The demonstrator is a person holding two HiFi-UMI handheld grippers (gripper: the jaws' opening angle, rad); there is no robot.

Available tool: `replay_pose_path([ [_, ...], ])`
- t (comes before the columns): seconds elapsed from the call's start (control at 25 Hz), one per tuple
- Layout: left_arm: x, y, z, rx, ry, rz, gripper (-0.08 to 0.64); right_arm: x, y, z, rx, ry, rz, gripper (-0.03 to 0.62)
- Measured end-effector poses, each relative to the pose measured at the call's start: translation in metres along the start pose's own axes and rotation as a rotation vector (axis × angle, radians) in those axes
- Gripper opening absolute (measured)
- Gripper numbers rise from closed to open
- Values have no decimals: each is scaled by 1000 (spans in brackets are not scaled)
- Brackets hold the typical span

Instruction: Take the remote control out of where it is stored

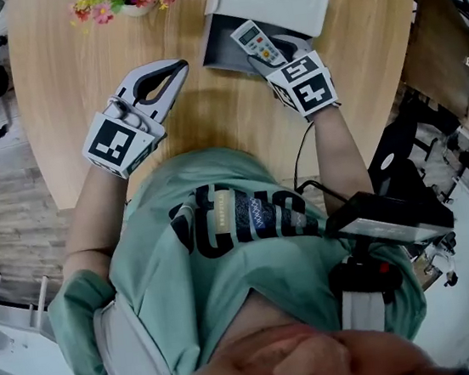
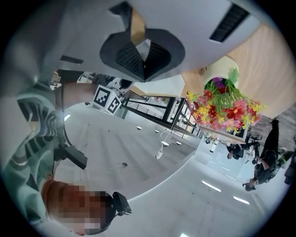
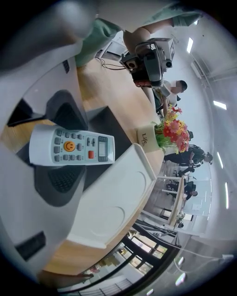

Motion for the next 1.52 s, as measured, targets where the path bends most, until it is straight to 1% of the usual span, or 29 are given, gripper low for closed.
replay_pose_path([
  [0.2,4,-19,8,27,-3,20,5,-9,-10,2,18,-8,-5,242],
  [0.48,10,-52,16,56,-1,45,5,-26,-34,19,68,-21,-28,242],
  [0.64,8,-73,22,87,2,60,5,-33,-45,32,99,-20,-41,242],
  [0.8,-1,-100,26,91,-2,91,5,-46,-55,51,124,-35,-61,242],
  [0.92,-11,-120,27,104,1,92,5,-59,-61,65,144,-38,-80,242],
  [1.08,-27,-149,39,128,5,104,5,-80,-63,88,164,-45,-99,242],
  [1.24,-28,-185,48,153,14,109,5,-112,-66,100,177,-61,-95,242],
  [1.4,-28,-227,59,165,44,115,5,-145,-79,112,203,-70,-117,243],
  [1.52,-37,-254,58,168,48,126,5,-164,-86,120,228,-75,-138,242],
])
Point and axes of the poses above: the fingertips, and each gripper's own axes: y forward along the fingers, x to its right, z out of its top, the point moved 4 cm from there along -y, backward along the fingers, and after that the axes turned 14 degrees about z, right-handed, at the moved point
